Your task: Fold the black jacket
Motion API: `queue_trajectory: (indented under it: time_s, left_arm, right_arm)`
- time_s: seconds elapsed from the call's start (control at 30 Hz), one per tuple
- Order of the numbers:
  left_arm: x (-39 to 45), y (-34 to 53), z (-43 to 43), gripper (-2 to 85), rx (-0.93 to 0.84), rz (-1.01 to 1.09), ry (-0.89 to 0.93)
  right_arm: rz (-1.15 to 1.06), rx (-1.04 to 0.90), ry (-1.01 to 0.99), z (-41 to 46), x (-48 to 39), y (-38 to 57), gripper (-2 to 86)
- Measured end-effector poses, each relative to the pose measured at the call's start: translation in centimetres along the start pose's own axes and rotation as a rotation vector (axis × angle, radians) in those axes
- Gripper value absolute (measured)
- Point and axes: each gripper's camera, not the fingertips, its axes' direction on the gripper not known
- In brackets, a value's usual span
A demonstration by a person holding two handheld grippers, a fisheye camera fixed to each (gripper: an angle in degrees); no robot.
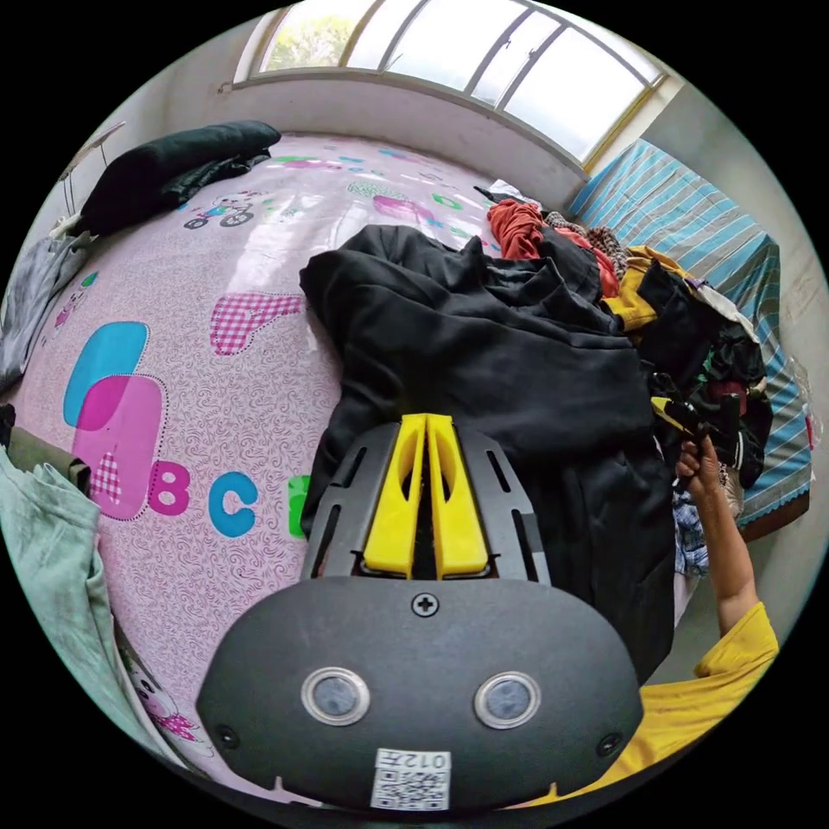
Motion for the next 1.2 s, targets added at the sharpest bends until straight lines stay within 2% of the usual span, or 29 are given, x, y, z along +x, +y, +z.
queue_trajectory:
  time_s: [0.13, 0.2, 0.27, 0.3, 0.4, 0.47, 0.57, 0.63, 0.67, 0.73, 0.87, 0.97, 1.0, 1.03, 1.07, 1.1, 1.2]
  left_arm:
    - [-1.1, 0.4, -1.2, 0.3, 0.035, -0.011, 0.033]
    - [-1.8, 0.5, -1.4, 0.3, 0.029, -0.020, 0.046]
    - [-2.4, 0.7, -1.8, 0.3, 0.032, -0.024, 0.057]
    - [-2.7, 0.9, -2.2, 0.3, 0.039, -0.025, 0.059]
    - [-3.5, 1.6, -4.6, 0.2, 0.141, -0.027, 0.079]
    - [-4.5, 2.4, -6.4, 0.2, 0.248, -0.033, 0.162]
    - [-7.4, 4.0, -8.2, 0.2, 0.409, -0.103, 0.404]
    - [-9.7, 4.9, -8.5, 0.3, 0.462, -0.156, 0.549]
    - [-10.1, 5.1, -8.6, 0.3, 0.463, -0.163, 0.559]
    - [-10.4, 5.0, -9.2, 0.3, 0.426, -0.154, 0.514]
    - [-9.2, 4.0, -9.6, 0.4, 0.272, -0.100, 0.346]
    - [-8.4, 3.4, -9.6, 0.4, 0.144, -0.063, 0.259]
    - [-8.4, 3.3, -9.7, 0.4, 0.101, -0.059, 0.218]
    - [-8.7, 3.4, -10.0, 0.4, 0.078, -0.075, 0.166]
    - [-8.8, 3.5, -10.2, 0.4, 0.074, -0.081, 0.146]
    - [-9.0, 3.6, -11.0, 0.4, 0.083, -0.078, 0.142]
    - [-9.4, 4.7, -14.5, 0.4, 0.242, -0.076, 0.166]
  right_arm:
    - [0.011, 0.099, -0.003, -2.2, -0.1, -3.1, 0.4]
    - [0.019, 0.066, 0.044, -1.3, 0.1, -4.6, 0.4]
    - [0.148, -0.055, 0.163, 0.4, 1.8, -5.8, 0.4]
    - [0.176, -0.057, 0.161, 0.3, 2.1, -5.8, 0.4]
    - [0.147, 0.151, 0.095, -3.9, 0.8, -4.2, 0.4]
    - [0.074, 0.193, 0.166, -6.9, -0.8, -2.4, 0.4]
    - [0.021, 0.140, 0.278, -9.1, -1.8, -1.1, 0.5]
    - [0.040, 0.105, 0.258, -9.6, -1.8, -0.7, 0.5]
    - [0.037, 0.093, 0.220, -9.9, -2.3, -0.3, 0.5]
    - [-0.025, 0.069, 0.185, -9.8, -4.2, 0.8, 0.5]
    - [-0.219, -0.120, 0.221, -6.5, -8.2, 2.7, 0.5]
    - [-0.200, -0.193, 0.202, -4.9, -8.8, 2.9, 0.6]
    - [-0.173, -0.213, 0.229, -4.8, -8.7, 2.9, 0.6]
    - [-0.123, -0.213, 0.351, -4.8, -8.9, 3.3, 0.7]
    - [-0.141, -0.181, 0.458, -5.4, -9.9, 4.0, 0.7]
    - [-0.166, -0.163, 0.483, -5.9, -10.7, 4.5, 0.7]
    - [-0.244, -0.066, 0.408, -9.2, -14.5, 8.3, 0.7]
